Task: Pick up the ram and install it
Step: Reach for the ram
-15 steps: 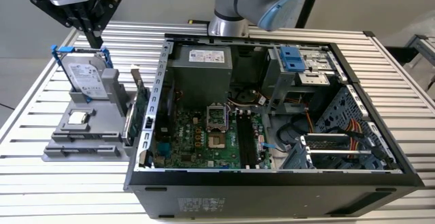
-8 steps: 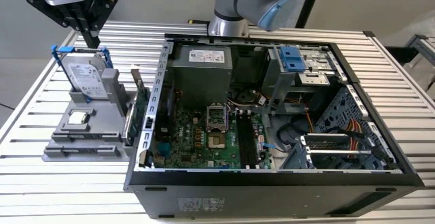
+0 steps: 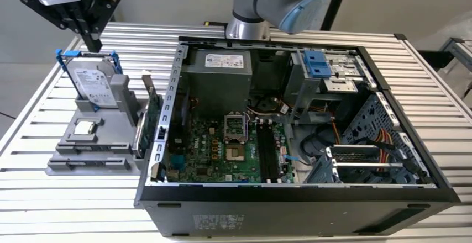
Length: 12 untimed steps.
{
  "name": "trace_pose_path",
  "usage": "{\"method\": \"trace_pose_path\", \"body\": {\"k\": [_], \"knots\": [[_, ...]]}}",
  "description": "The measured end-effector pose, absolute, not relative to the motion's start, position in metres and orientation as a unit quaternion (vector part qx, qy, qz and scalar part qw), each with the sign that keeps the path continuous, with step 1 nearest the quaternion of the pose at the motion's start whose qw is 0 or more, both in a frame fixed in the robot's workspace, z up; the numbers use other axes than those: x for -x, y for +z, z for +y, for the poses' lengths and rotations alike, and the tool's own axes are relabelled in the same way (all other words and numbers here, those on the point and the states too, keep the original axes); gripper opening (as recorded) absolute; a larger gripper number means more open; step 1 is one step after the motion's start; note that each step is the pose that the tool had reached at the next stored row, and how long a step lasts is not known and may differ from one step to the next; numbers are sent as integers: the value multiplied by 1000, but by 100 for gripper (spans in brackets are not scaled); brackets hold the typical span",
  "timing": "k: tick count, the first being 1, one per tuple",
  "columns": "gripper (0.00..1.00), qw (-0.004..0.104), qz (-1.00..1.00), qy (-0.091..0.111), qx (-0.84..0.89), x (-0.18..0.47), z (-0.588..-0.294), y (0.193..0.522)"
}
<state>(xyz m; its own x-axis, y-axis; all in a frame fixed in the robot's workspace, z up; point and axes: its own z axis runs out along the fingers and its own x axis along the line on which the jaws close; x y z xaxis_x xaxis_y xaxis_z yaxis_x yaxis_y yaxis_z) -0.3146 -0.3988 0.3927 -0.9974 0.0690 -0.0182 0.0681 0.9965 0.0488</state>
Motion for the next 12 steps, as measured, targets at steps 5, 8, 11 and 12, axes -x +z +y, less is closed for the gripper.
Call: {"method": "trace_pose_path", "body": {"k": [5,8,11,12], "knots": [[0,10,999,24,-34,320,-399,393],[0,10,999,24,-34,322,-399,393],[0,10,999,24,-34,325,-399,393],[0,10,999,24,-34,325,-399,393]]}}
